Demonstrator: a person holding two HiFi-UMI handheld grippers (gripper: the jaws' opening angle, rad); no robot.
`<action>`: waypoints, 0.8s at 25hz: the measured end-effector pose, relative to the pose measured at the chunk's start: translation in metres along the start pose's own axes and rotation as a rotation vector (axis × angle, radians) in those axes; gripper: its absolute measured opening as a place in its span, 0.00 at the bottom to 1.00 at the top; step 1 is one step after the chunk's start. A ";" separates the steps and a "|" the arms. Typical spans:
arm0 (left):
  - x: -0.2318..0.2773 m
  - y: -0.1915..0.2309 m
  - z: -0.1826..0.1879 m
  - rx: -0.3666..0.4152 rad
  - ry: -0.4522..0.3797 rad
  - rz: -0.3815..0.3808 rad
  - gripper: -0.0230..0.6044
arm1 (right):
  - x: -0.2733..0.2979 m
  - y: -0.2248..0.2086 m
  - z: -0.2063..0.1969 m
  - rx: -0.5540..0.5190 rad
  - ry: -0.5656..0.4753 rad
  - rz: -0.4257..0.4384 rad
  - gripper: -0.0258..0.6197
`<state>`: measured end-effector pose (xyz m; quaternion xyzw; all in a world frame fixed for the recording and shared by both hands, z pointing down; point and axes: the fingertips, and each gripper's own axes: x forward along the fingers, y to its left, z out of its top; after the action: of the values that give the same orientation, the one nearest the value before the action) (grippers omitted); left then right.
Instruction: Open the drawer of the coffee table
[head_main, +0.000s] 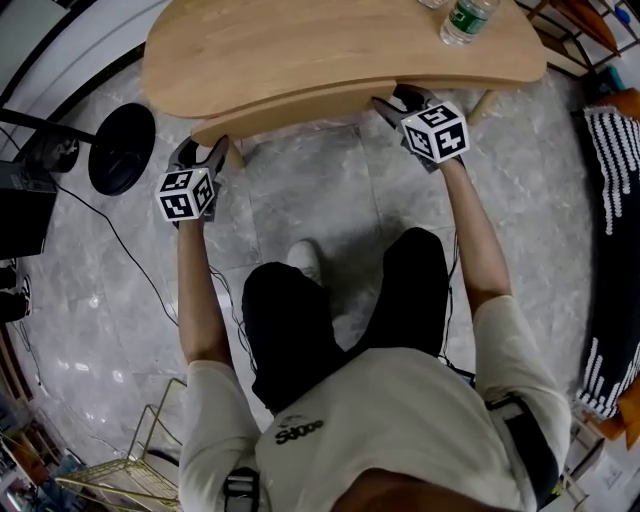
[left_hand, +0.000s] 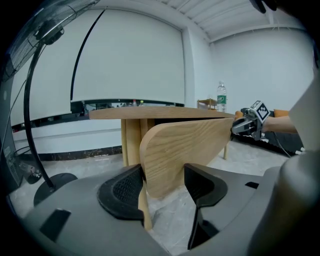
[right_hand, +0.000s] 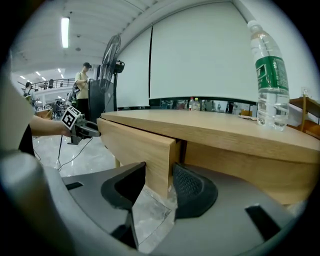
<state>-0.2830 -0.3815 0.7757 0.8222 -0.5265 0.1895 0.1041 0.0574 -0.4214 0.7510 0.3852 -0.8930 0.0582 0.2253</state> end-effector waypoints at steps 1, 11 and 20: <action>-0.001 0.000 0.000 0.001 0.004 -0.005 0.47 | -0.001 0.000 0.000 0.005 0.005 0.006 0.30; -0.030 -0.017 -0.015 -0.011 0.013 -0.032 0.45 | -0.025 0.022 -0.011 0.001 0.026 0.036 0.29; -0.062 -0.040 -0.029 -0.007 0.015 -0.035 0.43 | -0.052 0.044 -0.025 -0.014 0.048 0.065 0.28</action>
<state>-0.2758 -0.3024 0.7770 0.8295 -0.5119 0.1920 0.1142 0.0666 -0.3493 0.7527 0.3528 -0.8999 0.0684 0.2472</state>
